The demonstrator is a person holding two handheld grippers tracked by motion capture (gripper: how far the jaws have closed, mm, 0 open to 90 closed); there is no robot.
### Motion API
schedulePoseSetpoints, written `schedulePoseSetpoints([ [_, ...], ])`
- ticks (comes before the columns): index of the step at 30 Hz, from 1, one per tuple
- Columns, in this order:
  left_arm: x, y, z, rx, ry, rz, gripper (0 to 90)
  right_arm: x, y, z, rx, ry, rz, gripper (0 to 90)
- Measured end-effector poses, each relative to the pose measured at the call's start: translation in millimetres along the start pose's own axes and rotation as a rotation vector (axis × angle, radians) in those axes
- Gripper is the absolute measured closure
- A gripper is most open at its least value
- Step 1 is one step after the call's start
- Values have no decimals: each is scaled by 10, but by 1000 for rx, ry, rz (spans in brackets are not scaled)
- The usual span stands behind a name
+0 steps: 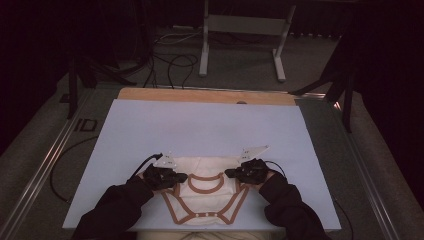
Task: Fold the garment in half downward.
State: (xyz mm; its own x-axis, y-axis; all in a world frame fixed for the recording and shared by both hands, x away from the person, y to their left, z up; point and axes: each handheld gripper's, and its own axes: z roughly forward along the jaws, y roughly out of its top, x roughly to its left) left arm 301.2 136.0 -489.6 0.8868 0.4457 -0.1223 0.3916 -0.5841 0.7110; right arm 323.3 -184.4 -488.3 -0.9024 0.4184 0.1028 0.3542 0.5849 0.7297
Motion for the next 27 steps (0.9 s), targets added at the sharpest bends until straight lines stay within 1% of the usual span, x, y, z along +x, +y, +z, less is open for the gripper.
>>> schedulePoseSetpoints([
  [1, -14, 3, -23, -9, 1, -2, 892, 14, 2, -18, -4, 1, 0, 898],
  [2, -26, 5, -55, -16, -18, 3, 892, 28, 2, -38, -8, 3, -3, 898],
  [4, -60, 3, -99, -27, -16, 10, 891, 63, 0, -85, -18, 4, -1, 898],
  [5, -76, 2, -123, -28, -22, 18, 891, 83, -2, -109, -24, 7, -4, 898],
  [6, -96, -4, -147, -39, -22, 22, 891, 105, -6, -133, -33, 8, -5, 898],
  [7, -122, -10, -174, -44, -38, 23, 891, 130, -8, -161, -37, 10, -10, 898],
  [9, -166, -23, -207, -50, -40, 32, 891, 184, -14, -215, -46, 13, -14, 898],
  [10, -188, -30, -223, -53, -51, 36, 890, 211, -19, -240, -55, 11, -16, 898],
  [11, -216, -39, -236, -56, -46, 48, 890, 238, -25, -262, -58, 16, -18, 898],
  [12, -237, -45, -250, -58, -43, 50, 890, 265, -30, -281, -60, 17, -20, 898],
  [13, -255, -53, -259, -57, -52, 53, 890, 293, -37, -294, -66, 18, -23, 898],
  [14, -281, -64, -269, -57, -46, 61, 890, 323, -43, -304, -68, 24, -24, 898],
  [15, -293, -71, -274, -56, -49, 59, 889, 359, -50, -316, -64, 26, -28, 898],
  [16, -309, -86, -278, -51, -58, 64, 889, 379, -56, -318, -66, 28, -32, 898],
  [18, -331, -110, -282, -47, -63, 64, 889, 429, -73, -328, -68, 35, -36, 898],
  [24, -384, -197, -268, -54, -91, 67, 888, 526, -165, -310, -68, 55, -24, 897],
  [27, -410, -224, -261, -43, -98, 82, 888, 552, -218, -289, -63, 62, -12, 897],
])
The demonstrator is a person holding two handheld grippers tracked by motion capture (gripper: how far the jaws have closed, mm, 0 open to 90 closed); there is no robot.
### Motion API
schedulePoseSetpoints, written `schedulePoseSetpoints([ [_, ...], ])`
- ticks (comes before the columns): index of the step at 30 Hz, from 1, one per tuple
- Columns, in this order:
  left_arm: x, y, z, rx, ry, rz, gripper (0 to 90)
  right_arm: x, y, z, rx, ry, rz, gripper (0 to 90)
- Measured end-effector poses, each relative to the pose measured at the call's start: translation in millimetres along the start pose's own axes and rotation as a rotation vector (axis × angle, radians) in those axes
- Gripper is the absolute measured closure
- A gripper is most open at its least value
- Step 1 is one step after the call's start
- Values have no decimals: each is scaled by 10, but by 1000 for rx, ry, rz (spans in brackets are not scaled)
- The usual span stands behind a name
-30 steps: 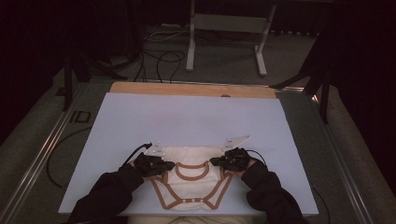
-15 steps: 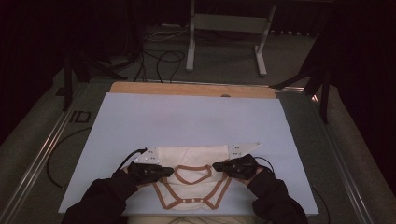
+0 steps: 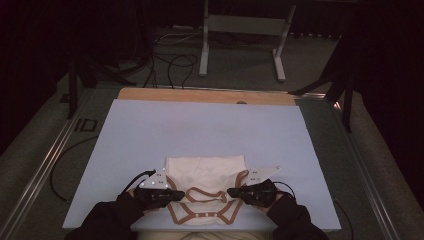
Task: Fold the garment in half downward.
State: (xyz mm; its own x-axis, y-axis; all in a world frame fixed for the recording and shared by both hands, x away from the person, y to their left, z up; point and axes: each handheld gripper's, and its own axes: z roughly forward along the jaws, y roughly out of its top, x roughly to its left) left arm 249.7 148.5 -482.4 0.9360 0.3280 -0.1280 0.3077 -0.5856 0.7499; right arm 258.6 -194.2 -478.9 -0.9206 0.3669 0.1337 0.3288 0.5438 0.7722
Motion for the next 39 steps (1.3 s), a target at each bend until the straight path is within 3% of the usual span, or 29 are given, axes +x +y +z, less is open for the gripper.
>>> schedulePoseSetpoints([
  [12, -112, -107, 3, 22, -40, 33, 886, 155, -164, 10, 1, 42, 24, 897],
  [18, -148, -134, -12, 26, -70, 45, 885, 223, -173, 11, -3, 56, 13, 897],
  [24, -154, -164, 0, 50, -81, 47, 883, 247, -187, 9, 7, 70, 21, 896],
  [30, -184, -206, 5, 64, -118, 56, 874, 277, -236, 16, 14, 86, 12, 892],
  [33, -179, -216, 3, 65, -138, 64, 829, 274, -258, 38, 40, 133, 22, 787],
  [37, -184, -217, -7, 58, -124, 66, 734, 277, -260, 51, 43, 133, 28, 703],
  [38, -184, -209, -27, 41, -90, 60, 640, 269, -248, 45, 30, 130, 26, 621],
  [39, -180, -206, -32, 37, -89, 63, 631, 265, -242, 38, 26, 123, 29, 600],
])
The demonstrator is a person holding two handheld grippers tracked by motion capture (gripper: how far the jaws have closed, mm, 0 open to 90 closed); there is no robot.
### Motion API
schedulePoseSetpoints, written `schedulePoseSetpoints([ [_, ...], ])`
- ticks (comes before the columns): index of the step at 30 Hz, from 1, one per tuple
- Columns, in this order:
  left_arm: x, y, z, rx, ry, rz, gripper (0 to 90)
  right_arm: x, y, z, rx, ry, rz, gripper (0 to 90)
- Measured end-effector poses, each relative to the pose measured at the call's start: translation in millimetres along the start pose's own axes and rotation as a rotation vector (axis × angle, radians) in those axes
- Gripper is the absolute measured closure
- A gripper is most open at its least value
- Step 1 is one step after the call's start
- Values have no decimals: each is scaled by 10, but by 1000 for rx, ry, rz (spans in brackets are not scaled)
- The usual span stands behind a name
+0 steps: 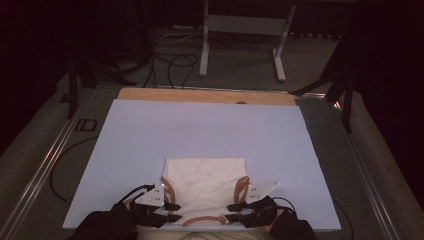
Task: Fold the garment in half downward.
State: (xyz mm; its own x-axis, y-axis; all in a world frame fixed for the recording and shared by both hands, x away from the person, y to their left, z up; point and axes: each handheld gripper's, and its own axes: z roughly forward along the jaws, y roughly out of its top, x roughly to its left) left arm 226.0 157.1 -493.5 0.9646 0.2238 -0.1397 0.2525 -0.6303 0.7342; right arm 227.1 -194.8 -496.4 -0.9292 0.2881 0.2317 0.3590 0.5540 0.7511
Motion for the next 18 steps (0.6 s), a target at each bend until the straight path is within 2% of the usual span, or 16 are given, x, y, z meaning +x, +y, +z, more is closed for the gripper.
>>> schedulePoseSetpoints([
  [4, 16, 13, -26, -16, 16, -1, 571, -20, 17, -32, -29, -24, 21, 443],
  [6, 28, 23, -35, -29, 29, -18, 527, -38, 27, -47, -54, -29, 21, 368],
  [9, 48, 42, -49, -39, 41, -18, 471, -56, 49, -83, -81, -15, 41, 276],
  [13, 78, 68, -68, -58, 49, -26, 399, -76, 82, -103, -100, -16, 38, 217],
  [16, 106, 90, -83, -83, 49, -46, 300, -104, 102, -107, -98, -35, 35, 192],
  [18, 122, 95, -89, -87, 33, -41, 205, -125, 115, -108, -103, -37, 28, 173],
])
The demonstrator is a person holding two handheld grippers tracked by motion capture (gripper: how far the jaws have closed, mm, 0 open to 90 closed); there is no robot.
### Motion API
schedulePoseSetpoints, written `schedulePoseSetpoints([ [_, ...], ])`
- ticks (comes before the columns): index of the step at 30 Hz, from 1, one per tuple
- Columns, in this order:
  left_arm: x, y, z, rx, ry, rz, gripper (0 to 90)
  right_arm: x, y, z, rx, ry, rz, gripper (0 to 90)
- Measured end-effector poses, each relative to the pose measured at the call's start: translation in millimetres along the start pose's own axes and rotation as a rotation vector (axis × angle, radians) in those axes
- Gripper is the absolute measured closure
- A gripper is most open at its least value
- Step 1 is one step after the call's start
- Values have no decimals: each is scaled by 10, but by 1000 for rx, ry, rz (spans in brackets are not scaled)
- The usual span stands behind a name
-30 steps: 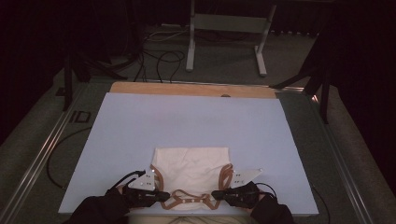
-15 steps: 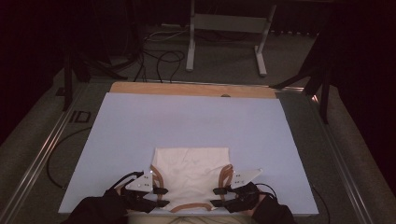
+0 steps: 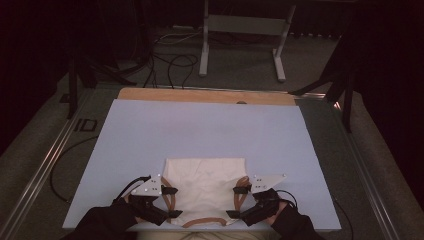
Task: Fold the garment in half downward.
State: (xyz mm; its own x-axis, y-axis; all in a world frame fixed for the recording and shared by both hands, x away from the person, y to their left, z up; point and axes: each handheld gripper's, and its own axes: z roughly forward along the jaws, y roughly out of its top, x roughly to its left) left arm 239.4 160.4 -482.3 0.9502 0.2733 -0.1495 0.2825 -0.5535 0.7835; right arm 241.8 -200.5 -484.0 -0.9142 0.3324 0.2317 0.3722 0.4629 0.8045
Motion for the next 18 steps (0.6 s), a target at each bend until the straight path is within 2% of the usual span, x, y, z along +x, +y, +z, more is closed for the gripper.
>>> schedulePoseSetpoints([
  [4, 39, 13, 0, -10, 28, -5, 104, -20, 27, 1, -17, -26, -18, 147],
  [7, 67, 27, 0, -20, 25, -14, 15, -47, 41, 9, -32, -43, -35, 140],
  [12, 103, 54, 7, -24, 37, -8, 3, -103, 73, 26, -48, -48, -38, 133],
  [18, 170, 101, -15, -45, 51, -3, 3, -184, 124, 15, -67, -78, -54, 134],
])
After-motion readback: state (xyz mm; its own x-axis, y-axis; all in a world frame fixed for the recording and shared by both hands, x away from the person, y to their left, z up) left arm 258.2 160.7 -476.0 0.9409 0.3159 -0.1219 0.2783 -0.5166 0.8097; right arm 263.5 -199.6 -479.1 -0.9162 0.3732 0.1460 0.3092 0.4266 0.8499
